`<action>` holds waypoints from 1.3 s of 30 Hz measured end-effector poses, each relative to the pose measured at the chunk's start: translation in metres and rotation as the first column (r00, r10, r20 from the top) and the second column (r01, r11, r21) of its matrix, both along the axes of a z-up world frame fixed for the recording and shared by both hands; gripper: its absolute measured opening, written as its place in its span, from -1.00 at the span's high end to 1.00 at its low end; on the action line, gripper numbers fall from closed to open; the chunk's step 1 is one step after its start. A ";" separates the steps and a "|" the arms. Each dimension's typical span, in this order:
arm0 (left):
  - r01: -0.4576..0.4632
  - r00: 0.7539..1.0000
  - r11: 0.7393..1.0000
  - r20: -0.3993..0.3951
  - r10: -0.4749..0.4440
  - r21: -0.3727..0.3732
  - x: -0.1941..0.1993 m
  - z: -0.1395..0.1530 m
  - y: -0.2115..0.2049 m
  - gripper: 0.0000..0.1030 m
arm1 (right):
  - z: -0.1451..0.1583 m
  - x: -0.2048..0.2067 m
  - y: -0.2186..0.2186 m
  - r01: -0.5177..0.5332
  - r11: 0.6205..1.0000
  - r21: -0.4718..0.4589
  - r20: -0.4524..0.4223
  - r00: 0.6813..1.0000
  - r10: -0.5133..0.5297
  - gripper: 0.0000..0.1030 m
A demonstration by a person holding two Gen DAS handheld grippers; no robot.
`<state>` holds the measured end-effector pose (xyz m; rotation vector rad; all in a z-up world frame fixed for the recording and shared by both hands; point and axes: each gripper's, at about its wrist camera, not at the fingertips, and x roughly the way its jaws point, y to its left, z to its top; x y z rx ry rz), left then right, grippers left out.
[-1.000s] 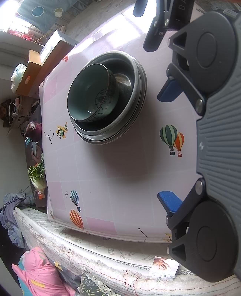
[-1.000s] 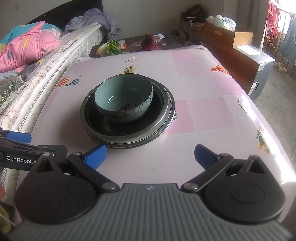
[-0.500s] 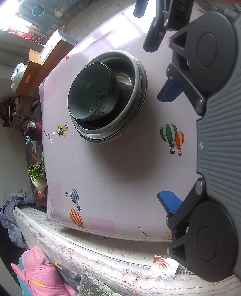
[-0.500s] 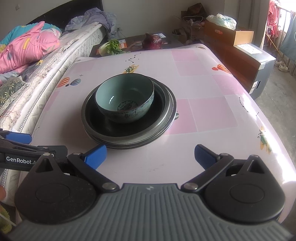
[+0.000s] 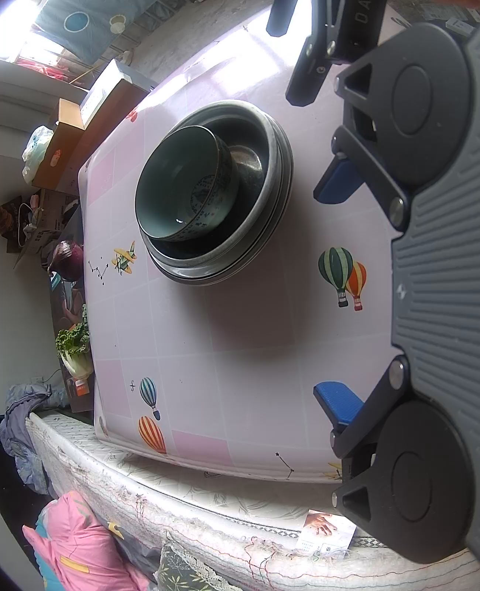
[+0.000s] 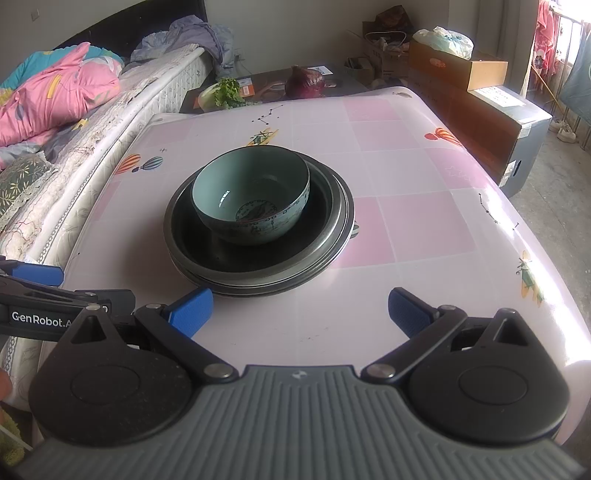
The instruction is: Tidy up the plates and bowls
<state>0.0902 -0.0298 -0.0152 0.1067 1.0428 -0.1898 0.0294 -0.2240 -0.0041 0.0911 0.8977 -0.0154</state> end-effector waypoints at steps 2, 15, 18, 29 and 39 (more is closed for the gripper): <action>0.001 1.000 1.000 0.000 -0.001 0.000 0.000 0.000 0.000 -0.99 | -0.001 0.000 0.000 0.000 1.000 0.002 -0.001 1.000 0.000 -0.97; -0.001 1.000 1.000 -0.002 0.001 -0.001 -0.001 0.000 0.002 -0.99 | -0.002 0.000 0.002 0.001 1.000 0.006 -0.004 1.000 -0.001 -0.97; -0.001 1.000 1.000 -0.003 0.001 -0.001 0.000 0.000 0.002 -0.99 | -0.002 0.000 0.001 0.000 1.000 0.007 -0.004 1.000 0.000 -0.97; -0.001 1.000 1.000 -0.004 0.001 -0.001 0.000 0.000 0.003 -0.99 | -0.003 0.000 0.001 0.001 1.000 0.009 -0.004 1.000 -0.001 -0.98; -0.004 1.000 1.000 -0.004 0.004 -0.003 0.000 0.001 0.005 -0.99 | -0.004 0.000 0.002 -0.001 1.000 0.010 -0.003 1.000 0.001 -0.97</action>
